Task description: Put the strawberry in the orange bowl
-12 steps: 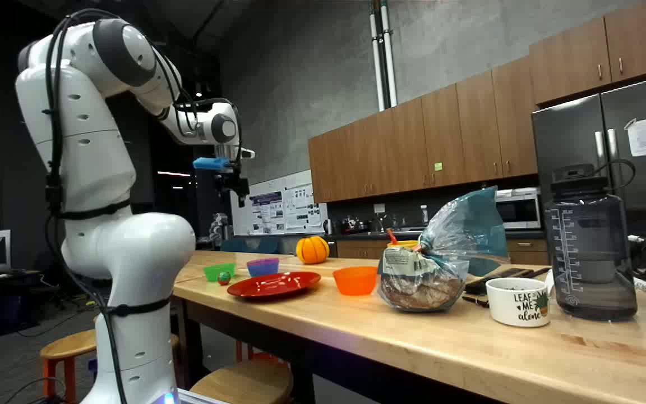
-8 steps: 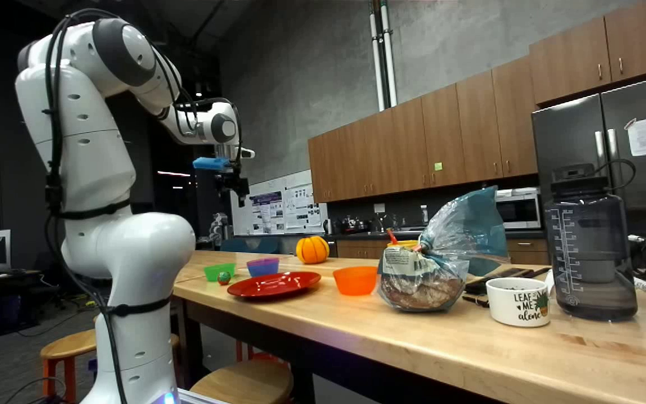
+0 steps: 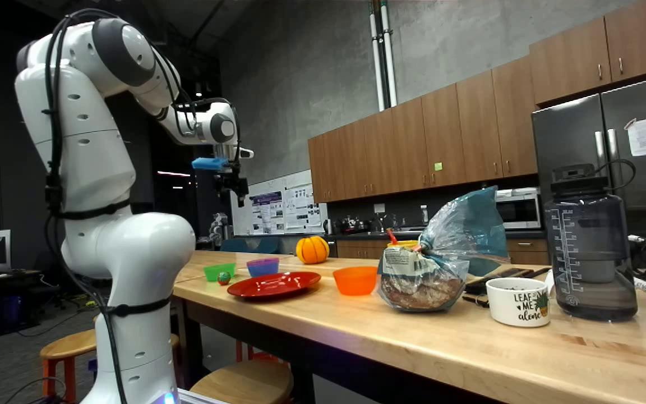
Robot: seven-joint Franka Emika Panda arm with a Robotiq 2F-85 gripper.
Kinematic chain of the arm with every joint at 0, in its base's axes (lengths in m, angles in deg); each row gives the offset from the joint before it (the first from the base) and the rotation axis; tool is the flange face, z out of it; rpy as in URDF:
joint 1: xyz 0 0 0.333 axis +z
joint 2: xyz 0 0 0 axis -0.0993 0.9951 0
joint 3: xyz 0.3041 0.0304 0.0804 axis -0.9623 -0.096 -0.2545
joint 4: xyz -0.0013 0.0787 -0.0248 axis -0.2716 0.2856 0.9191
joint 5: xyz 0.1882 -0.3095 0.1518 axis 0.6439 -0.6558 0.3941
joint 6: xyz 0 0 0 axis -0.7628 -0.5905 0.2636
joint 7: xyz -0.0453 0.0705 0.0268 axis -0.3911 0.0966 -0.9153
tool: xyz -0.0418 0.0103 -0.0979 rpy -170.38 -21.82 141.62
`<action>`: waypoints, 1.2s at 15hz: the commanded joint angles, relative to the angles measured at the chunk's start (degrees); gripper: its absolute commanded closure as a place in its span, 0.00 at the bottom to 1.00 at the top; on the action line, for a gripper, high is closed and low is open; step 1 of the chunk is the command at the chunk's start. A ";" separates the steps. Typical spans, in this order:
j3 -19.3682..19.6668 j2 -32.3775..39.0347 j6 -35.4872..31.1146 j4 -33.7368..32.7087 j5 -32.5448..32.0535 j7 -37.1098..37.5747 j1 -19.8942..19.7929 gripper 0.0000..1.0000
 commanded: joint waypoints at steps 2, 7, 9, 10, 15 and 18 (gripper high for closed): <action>-1.15 -2.91 2.72 2.52 -2.98 4.16 -0.60 0.00; -0.73 -5.06 5.48 4.32 -2.96 5.74 -0.52 0.00; -0.87 -2.93 4.47 3.12 -2.74 4.57 -0.29 0.00; -0.88 -2.95 4.45 3.13 -2.73 4.56 -0.28 0.00; -0.89 -2.60 4.37 3.14 -2.74 4.57 -0.27 0.00; -0.89 -2.58 4.37 3.14 -2.74 4.57 -0.26 0.00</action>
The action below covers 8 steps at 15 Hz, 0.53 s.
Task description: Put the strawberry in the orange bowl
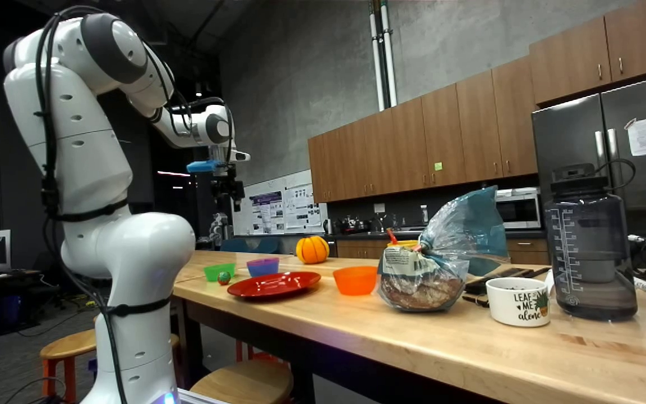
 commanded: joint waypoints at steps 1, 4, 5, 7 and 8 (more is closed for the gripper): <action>-0.34 0.13 -0.07 0.41 0.11 0.50 -0.19 0.00; -0.45 -0.30 -0.44 2.21 0.70 0.82 -0.02 0.00; -0.50 -0.48 -0.49 2.70 0.73 0.88 0.00 0.00; -0.51 -0.97 -0.56 3.73 1.08 0.68 0.18 0.00; -0.61 -1.06 -0.10 4.02 1.17 0.68 0.28 0.00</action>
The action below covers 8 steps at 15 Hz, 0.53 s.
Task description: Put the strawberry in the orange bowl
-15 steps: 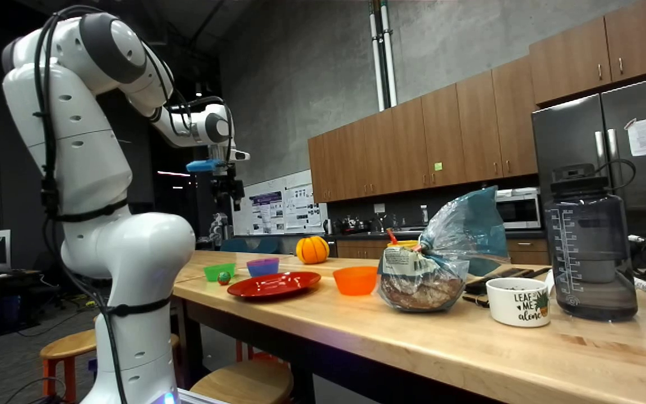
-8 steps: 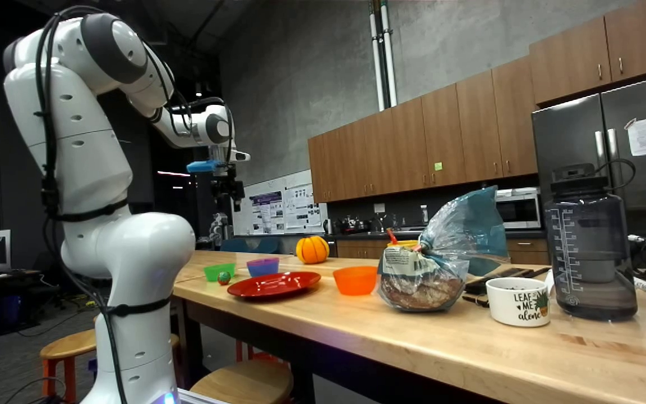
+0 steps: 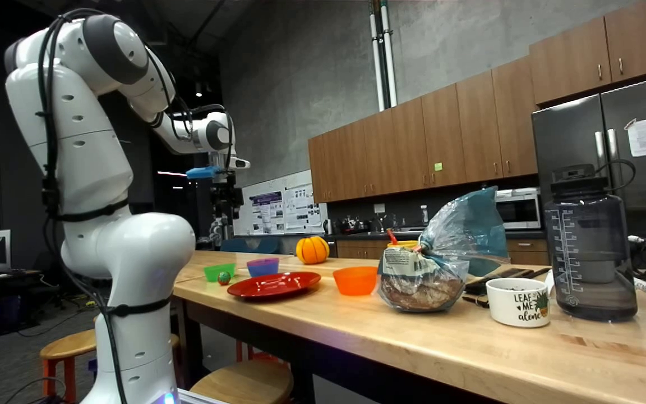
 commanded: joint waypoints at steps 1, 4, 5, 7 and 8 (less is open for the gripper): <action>-0.24 -1.41 0.89 1.70 0.94 0.10 0.49 0.00; -0.90 -1.92 0.96 3.14 0.77 0.06 0.84 0.00; -1.08 -1.99 0.85 3.62 0.88 0.07 1.01 0.00; -1.54 -2.15 0.63 4.71 0.85 0.27 1.34 0.00; -1.69 -2.22 0.40 5.25 0.86 0.22 1.51 0.00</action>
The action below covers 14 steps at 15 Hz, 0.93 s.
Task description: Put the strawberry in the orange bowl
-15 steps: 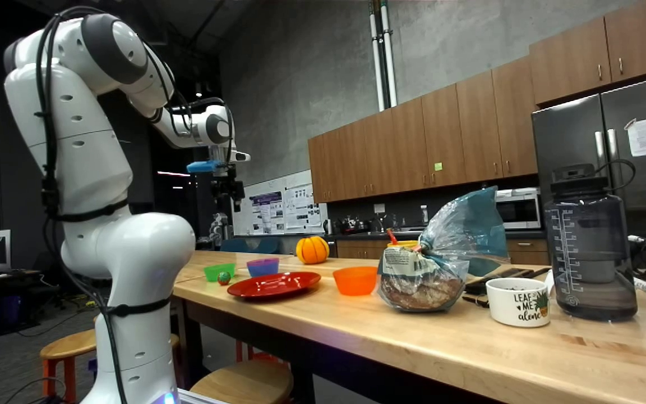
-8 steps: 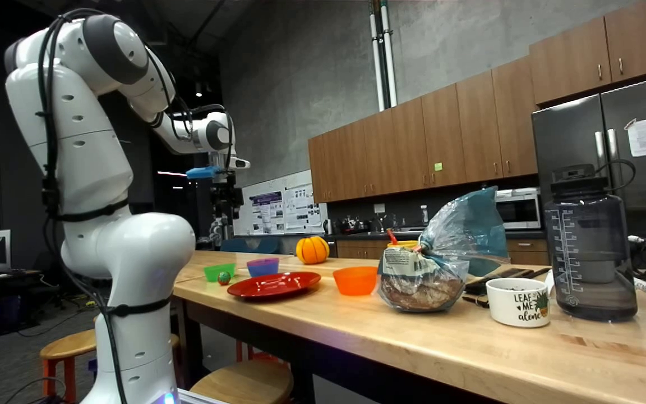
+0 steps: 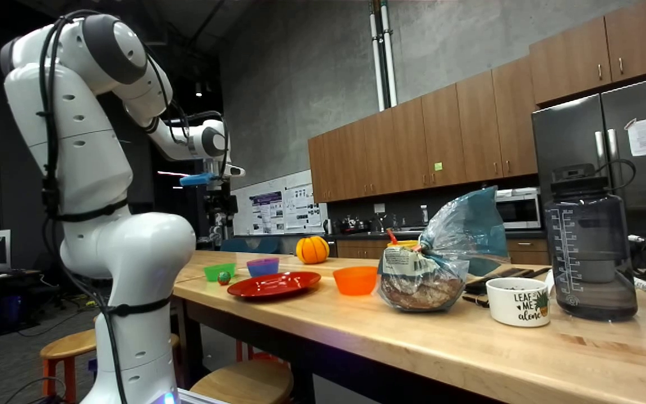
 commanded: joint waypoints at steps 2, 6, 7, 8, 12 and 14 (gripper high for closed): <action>-0.57 -1.96 -0.50 3.06 0.81 0.27 0.91 0.00; -1.02 -1.54 -2.32 4.65 1.06 -0.51 1.45 0.00; -1.20 -1.33 -3.09 5.04 1.04 -0.55 1.50 0.00; -1.39 -0.97 -4.24 5.55 0.94 -0.68 1.61 0.00; -2.03 0.72 -8.34 6.97 0.53 -0.50 2.02 0.00; -2.38 1.54 -9.42 7.35 0.29 -0.32 2.20 0.00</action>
